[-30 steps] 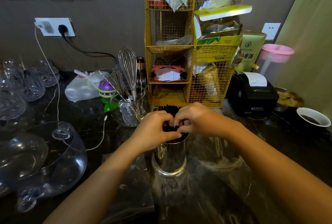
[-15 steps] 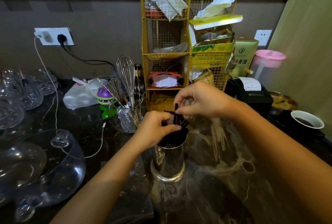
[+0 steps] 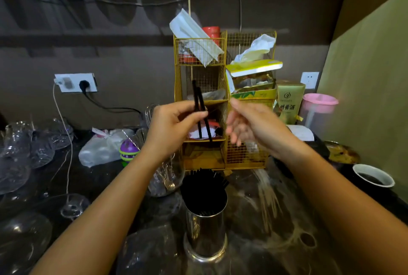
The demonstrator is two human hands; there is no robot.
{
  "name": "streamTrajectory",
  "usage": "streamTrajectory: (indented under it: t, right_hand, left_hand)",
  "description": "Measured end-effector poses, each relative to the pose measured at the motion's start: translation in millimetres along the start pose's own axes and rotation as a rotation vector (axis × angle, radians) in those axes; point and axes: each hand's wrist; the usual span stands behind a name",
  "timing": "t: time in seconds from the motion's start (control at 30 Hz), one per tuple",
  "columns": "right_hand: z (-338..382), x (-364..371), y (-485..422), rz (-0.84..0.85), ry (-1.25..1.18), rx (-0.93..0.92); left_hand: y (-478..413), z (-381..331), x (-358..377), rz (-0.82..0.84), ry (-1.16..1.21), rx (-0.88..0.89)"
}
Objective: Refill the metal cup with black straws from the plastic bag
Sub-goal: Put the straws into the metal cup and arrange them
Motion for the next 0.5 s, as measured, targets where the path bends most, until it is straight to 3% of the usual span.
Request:
streamTrajectory:
  t: [0.07,0.17,0.3,0.5]
  right_hand:
    - [-12.8,1.7,-0.3,0.042,-0.120,0.224]
    - [-24.8,6.5,-5.8,0.127,-0.399,0.399]
    - [-26.7,9.7,-20.0,0.023,-0.662,0.363]
    - [-29.9,10.8,-34.1,-0.068,-0.529,0.245]
  left_hand:
    - [0.6,-2.8,-3.0,-0.139,-0.088,0.138]
    - [10.9,-0.4,2.5,-0.128,-0.330,0.444]
    - [24.7,13.0,17.2,0.005,-0.432,0.695]
    - [29.7,31.6,30.6,0.126,-0.642,0.804]
Point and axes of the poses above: each hand's wrist, its own y-axis away from the middle knuckle, its own x-axis out of the palm, z = x × y, and after that the axes turned 15 degrees about -y, right-handed
